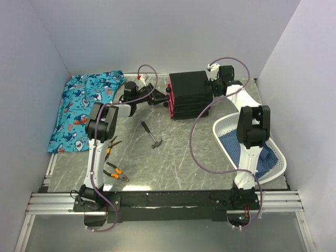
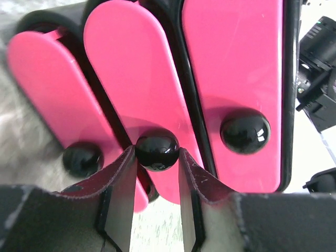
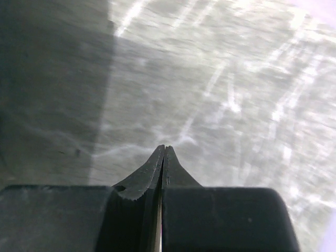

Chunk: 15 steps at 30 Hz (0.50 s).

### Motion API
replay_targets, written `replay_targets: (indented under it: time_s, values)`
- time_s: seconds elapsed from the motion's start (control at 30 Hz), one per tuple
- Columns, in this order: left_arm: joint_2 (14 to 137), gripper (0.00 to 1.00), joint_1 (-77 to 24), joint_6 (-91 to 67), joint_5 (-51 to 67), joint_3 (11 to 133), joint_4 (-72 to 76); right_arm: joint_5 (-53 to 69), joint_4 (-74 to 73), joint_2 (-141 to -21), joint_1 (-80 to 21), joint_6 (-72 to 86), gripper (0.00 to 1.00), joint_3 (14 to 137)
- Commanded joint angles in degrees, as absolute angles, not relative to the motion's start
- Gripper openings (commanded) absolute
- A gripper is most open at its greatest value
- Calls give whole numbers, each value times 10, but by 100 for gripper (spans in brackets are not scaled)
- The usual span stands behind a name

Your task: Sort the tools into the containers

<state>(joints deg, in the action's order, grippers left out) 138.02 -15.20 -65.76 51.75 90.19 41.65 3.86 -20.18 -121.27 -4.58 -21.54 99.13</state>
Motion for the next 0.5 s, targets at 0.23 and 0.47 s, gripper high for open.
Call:
replay_targets:
  time_s: [0.23,0.47]
  values:
    - [1252,17,-95,-517,532,840,284,-118,-166,-1135,-54,-288,0,1017]
    - [1218,17,-47,-424,516,801,189,-101,-173,-1115,-65,-279,0,1024]
